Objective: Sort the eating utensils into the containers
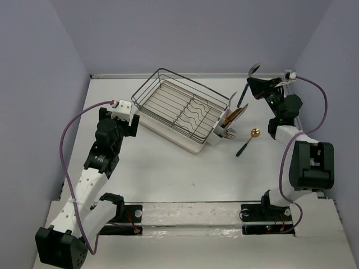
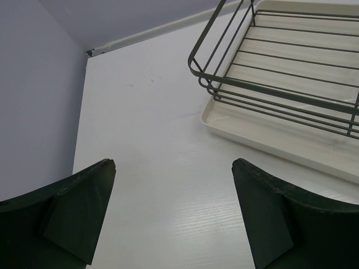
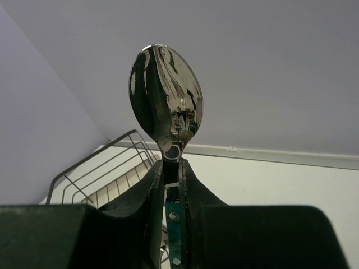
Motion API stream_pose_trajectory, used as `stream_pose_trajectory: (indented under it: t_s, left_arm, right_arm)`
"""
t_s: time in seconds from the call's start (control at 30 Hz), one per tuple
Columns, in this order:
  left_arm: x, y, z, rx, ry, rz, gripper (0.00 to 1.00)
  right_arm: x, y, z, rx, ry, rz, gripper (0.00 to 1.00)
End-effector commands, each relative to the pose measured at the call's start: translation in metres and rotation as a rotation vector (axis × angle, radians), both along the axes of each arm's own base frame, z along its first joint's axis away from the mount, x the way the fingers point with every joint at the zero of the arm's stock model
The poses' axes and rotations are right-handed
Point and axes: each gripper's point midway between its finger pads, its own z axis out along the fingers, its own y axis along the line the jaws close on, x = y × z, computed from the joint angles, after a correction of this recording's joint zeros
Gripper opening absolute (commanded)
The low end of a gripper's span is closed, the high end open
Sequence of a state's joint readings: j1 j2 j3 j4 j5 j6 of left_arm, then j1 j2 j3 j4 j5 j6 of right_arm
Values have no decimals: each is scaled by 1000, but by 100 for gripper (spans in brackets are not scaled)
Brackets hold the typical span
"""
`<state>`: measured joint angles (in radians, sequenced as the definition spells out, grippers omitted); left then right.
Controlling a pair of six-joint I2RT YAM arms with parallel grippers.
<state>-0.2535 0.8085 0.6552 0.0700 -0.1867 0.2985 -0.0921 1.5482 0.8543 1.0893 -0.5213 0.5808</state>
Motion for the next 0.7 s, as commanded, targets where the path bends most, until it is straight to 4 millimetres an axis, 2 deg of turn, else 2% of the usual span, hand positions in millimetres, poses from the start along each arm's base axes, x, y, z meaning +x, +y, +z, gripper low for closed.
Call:
stream_pose_trajectory:
  t_s: [0.0,0.03,0.2,0.23,0.27,0.67]
  left_arm:
    - [3,2,28,-3,-71,6,99]
    - [3,2,28,-5,-69,5,99]
    - [4,2,30,4,-68,6,99]
    - [4,2,31,5,-68,6,99]
    - [4,2,31,7,-68,6,99]
    - [7,1,32,6,-60,0,99]
  right_arm:
    - [-5,0,14,-14,-75,20,0]
    - [-3,-6,6,-6,-60,10,0]
    - [-6,-13,-10,132,-45,56,0]
    - [-9,-16,-4,140,-85,58,0]
    - [-7,-15,-10,148,-80,67,0]
    - [-17,-13,10,119,-152,76,0]
